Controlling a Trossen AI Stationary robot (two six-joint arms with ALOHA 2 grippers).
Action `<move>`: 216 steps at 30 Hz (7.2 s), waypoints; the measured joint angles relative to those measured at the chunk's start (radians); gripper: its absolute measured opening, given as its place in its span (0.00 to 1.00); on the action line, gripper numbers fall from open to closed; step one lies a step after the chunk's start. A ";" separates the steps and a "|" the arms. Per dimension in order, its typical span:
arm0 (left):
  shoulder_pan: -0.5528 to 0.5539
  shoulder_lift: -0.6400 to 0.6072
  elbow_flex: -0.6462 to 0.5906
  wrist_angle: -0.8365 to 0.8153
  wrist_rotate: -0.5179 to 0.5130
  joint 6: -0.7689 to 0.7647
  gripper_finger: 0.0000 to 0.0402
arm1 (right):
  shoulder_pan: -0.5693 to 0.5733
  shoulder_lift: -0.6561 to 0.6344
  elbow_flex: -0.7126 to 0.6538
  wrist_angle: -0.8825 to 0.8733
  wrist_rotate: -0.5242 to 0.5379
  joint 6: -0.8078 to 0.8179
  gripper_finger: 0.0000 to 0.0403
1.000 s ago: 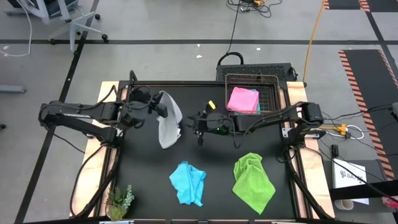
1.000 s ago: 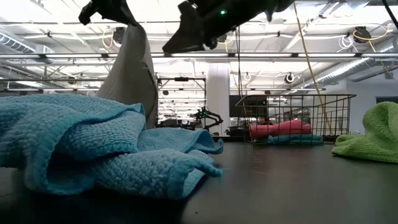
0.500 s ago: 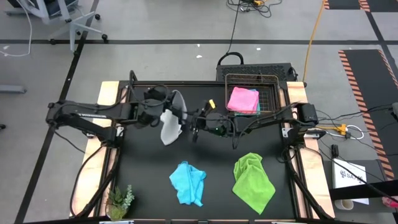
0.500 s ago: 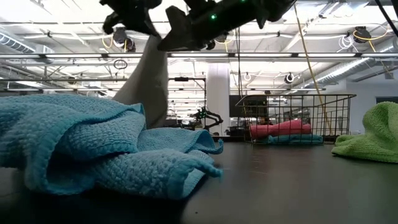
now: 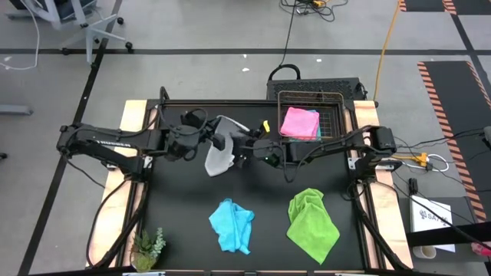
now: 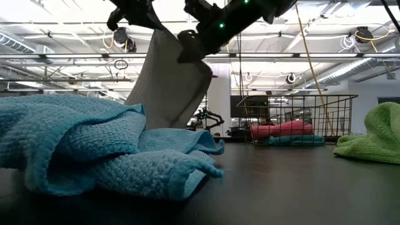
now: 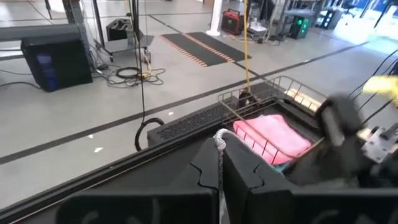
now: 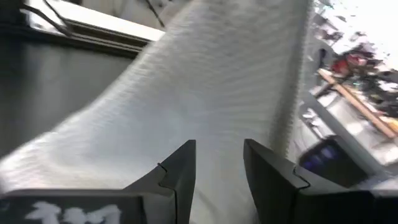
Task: Fold microfiber towels
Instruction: Fold the gray towel
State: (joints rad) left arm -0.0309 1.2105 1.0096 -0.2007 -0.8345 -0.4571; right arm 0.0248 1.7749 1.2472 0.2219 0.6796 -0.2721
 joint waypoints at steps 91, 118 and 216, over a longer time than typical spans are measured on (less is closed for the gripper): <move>0.031 0.008 0.000 -0.003 0.101 0.089 0.02 | 0.048 -0.015 0.000 0.205 0.000 0.083 0.32; -0.043 0.005 0.000 0.031 0.119 0.109 0.01 | 0.039 -0.059 0.000 -0.139 0.089 -0.067 0.32; 0.021 0.007 0.000 0.146 0.185 0.255 0.01 | 0.070 0.093 0.000 0.211 -0.253 0.147 0.19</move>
State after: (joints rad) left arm -0.0099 1.2175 1.0100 -0.0552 -0.6500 -0.2019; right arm 0.0948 1.8683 1.2472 0.4332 0.4267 -0.1249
